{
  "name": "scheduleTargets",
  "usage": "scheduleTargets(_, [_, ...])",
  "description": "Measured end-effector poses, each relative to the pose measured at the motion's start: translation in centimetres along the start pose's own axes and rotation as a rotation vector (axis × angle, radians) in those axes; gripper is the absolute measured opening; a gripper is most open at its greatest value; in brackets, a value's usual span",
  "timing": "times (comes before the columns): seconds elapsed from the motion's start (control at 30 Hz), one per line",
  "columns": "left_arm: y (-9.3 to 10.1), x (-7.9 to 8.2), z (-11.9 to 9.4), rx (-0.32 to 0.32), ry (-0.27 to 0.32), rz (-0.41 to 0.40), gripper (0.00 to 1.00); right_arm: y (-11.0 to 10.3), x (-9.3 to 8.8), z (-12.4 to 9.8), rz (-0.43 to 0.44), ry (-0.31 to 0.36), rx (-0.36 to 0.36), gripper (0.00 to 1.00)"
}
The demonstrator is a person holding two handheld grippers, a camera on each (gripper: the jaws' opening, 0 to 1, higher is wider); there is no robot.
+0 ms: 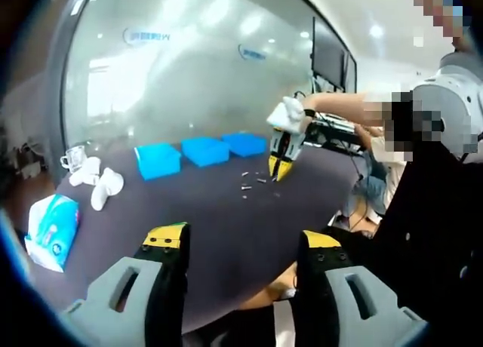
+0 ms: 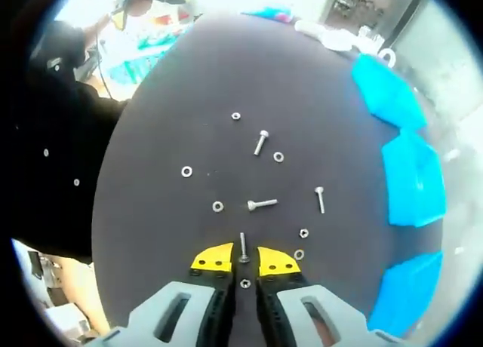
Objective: Sort the screws, nuts, and washers into the corresponding bins
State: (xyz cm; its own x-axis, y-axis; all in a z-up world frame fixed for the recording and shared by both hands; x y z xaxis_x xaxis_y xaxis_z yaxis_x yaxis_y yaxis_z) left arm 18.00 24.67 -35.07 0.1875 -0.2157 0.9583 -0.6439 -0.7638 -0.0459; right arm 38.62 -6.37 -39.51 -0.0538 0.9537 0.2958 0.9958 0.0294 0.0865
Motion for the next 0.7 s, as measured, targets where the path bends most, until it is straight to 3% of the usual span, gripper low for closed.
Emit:
scheduleTargets(0.4, [0.2,0.0,-0.2,0.002,0.009,-0.003,0.56,-0.7,0.0,-0.7,0.033,-0.001,0.022,0.0])
scheduleTargets(0.57, [0.2,0.1,-0.3,0.001,0.02,-0.002,0.56,-1.2,-0.2,-1.6,0.062,0.049,0.007,0.0])
scheduleTargets(0.7, [0.3,0.2,-0.2,0.001,0.035,-0.005,0.56,-1.7,-0.6,-2.9,0.116,0.148,-0.02,0.0])
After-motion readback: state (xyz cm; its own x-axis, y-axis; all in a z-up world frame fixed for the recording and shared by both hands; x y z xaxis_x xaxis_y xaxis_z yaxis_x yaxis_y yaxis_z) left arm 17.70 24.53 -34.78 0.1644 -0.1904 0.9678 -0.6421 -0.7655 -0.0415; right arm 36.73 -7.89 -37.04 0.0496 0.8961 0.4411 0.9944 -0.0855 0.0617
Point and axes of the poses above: the point that each gripper's makers call its tool centre point, and the gripper's own axes: z roughly forward along the fingers, y roughly to its right, x roughly out of its top, the point moved 8 cm from there along -z, roughly backward along the fingers, and after that the axes turned 5 degrees about z, right-handed, at the moved point
